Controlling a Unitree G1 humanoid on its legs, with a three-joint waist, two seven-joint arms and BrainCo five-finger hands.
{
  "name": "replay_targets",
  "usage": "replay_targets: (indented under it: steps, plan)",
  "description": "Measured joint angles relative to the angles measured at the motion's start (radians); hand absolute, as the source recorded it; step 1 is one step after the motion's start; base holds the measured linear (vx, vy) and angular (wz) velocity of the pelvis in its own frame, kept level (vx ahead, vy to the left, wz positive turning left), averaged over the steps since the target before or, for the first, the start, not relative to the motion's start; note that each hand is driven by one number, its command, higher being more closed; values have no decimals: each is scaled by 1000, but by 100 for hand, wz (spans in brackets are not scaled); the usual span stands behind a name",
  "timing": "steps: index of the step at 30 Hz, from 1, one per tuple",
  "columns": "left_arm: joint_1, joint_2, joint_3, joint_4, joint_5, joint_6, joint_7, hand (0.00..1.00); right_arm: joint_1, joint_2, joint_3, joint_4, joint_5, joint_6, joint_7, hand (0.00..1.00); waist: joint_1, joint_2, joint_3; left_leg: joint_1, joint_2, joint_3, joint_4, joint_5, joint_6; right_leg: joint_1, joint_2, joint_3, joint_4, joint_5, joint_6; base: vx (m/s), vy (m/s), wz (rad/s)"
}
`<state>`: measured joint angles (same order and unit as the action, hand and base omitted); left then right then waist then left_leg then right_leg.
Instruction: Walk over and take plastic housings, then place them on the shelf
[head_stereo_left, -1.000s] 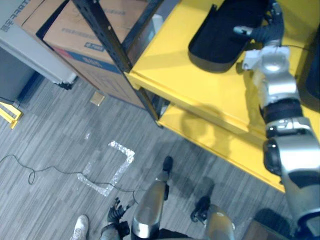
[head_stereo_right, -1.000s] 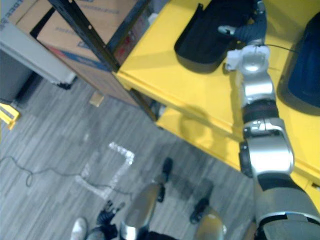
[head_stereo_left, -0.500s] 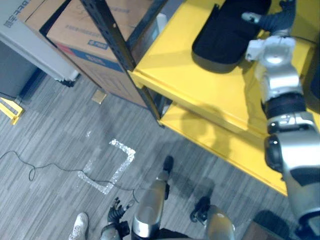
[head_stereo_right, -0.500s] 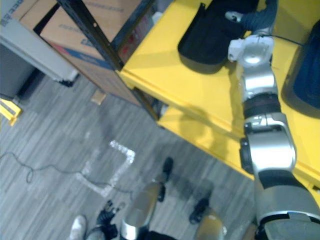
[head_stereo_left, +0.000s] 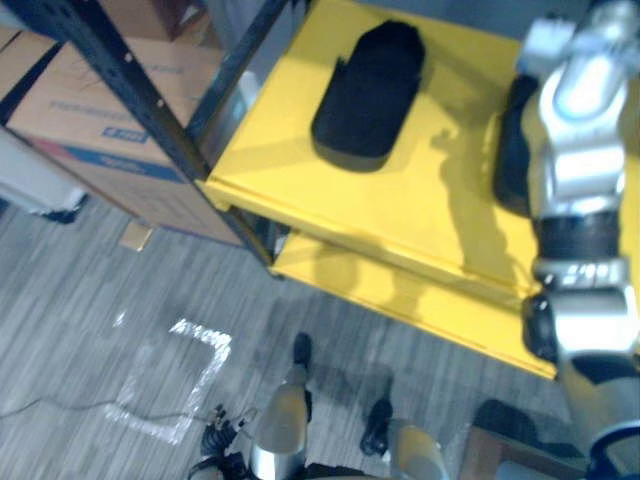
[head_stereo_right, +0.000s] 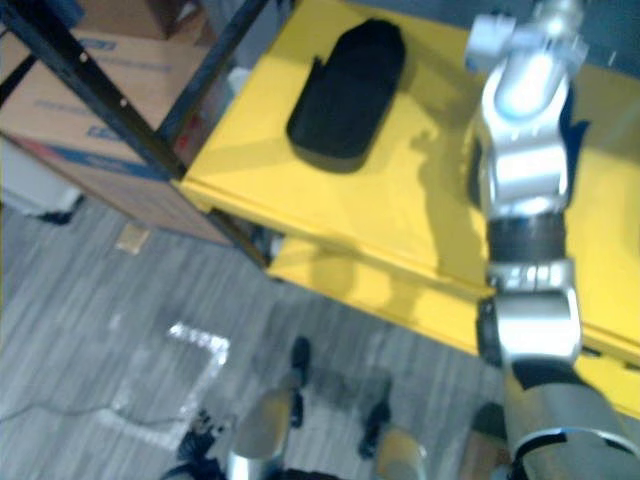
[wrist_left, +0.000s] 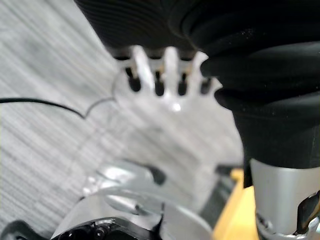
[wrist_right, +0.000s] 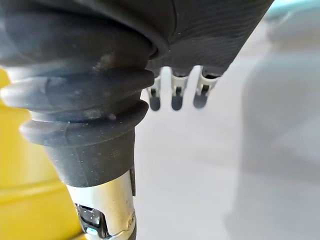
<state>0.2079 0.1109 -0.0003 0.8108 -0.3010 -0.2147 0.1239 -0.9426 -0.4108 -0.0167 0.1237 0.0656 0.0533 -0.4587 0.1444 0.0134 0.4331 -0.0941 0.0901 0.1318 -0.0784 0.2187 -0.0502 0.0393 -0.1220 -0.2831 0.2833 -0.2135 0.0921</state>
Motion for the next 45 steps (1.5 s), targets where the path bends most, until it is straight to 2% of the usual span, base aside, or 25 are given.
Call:
replay_targets:
  steps: [3,4,5,8,13,17,18,21,25,31,33,37,42,45]
  plan:
    - [0,0,21,8,38,-1,7,0,150,91,2,-115,-1,52,14,0,-20,-10,-7,27,5,45,0,-14,3,9,2,44,-20,17,5,24,21,-38]
    - [0,0,28,17,43,-2,12,0,193,113,4,-148,-1,70,35,0,-37,-10,-8,30,5,51,0,-16,4,13,2,48,-31,25,6,-26,36,-21]
    - [0,1,29,26,42,-2,13,0,229,123,15,-176,-1,82,54,0,-50,-10,-8,30,7,69,0,-21,4,8,3,58,-36,31,7,-39,46,-25]
    - [-3,1,39,26,33,-1,13,0,303,129,43,-229,-1,105,91,0,-58,-13,-9,24,10,96,-1,-27,5,-16,3,90,-49,45,10,-43,49,-31]
    - [-3,1,39,26,23,0,14,0,395,140,36,-231,-7,118,64,0,-73,-16,-9,1,4,100,-1,-29,8,-33,-1,95,-66,64,17,-7,37,-2]
    - [-1,0,38,26,23,-1,24,0,442,163,-16,-232,-73,96,-21,0,-78,-21,-6,-10,1,101,0,-24,13,-40,-2,97,-63,71,17,34,6,1]
    - [-1,0,38,26,23,-2,28,0,464,168,-52,-242,-119,76,-64,0,-81,-25,-4,-10,0,102,0,-24,13,-42,-3,98,-62,71,17,0,0,0]
    - [-1,0,38,26,22,-2,28,0,508,169,-91,-292,-165,58,-103,0,-83,-26,-3,-13,0,104,0,-26,12,-50,-4,101,-56,69,15,2,2,-2]
    - [2,-4,67,23,-6,-2,29,0,622,168,-159,-416,-226,24,-174,0,-117,-34,8,-42,-6,101,20,-34,17,-79,-13,98,-35,63,20,-1,9,2]
    - [4,-4,70,-12,-6,-1,29,0,771,168,-206,-483,-232,-27,-215,0,-133,-41,32,-50,-15,100,26,-39,25,-88,-25,97,-30,60,25,-3,11,0]
    - [4,-5,72,-17,-8,-1,29,0,802,168,-211,-484,-190,-47,-201,0,-136,-42,42,-53,-15,100,36,-43,29,-88,-27,96,-29,59,27,0,0,0]
    - [6,-7,77,-19,-8,0,30,0,884,169,-215,-484,-36,-63,-66,0,-140,-42,44,-55,-20,100,39,-43,29,-87,-32,95,-30,59,28,0,0,0]
    - [10,-7,93,-21,-15,0,30,0,932,177,-209,-482,49,-78,73,0,-156,-46,46,-65,-23,100,54,-48,34,-88,-34,95,-35,63,33,6,2,1]
    - [11,-7,106,-25,-16,0,29,0,943,180,-191,-468,72,-77,111,0,-157,-55,50,-65,-21,102,54,-49,34,-88,-33,95,-34,63,33,0,0,0]
